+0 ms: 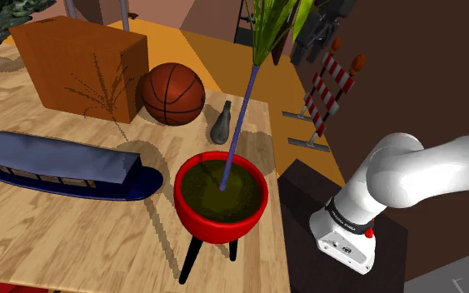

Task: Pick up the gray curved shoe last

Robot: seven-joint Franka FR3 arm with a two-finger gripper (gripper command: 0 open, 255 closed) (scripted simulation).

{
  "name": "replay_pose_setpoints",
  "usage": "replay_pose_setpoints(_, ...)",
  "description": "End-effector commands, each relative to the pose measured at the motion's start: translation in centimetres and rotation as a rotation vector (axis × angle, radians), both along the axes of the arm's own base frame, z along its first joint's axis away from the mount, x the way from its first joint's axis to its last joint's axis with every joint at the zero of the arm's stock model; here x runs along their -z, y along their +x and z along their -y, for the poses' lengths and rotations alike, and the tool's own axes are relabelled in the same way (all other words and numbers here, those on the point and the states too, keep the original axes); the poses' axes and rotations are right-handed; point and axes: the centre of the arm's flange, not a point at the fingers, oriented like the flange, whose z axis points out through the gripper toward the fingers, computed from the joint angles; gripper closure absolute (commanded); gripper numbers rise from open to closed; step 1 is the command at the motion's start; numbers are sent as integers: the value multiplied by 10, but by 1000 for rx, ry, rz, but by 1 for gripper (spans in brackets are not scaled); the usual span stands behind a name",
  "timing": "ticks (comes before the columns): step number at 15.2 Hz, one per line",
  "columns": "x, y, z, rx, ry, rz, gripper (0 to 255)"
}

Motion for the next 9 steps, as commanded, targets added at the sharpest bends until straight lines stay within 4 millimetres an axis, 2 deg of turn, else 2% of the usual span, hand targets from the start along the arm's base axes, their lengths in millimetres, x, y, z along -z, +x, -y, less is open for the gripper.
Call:
replay_pose_setpoints(1, 0, 0, 0, 0, 0, 0, 0)
replay_pose_setpoints(9, 68, 91, 14, 152, 27, -82, 0)
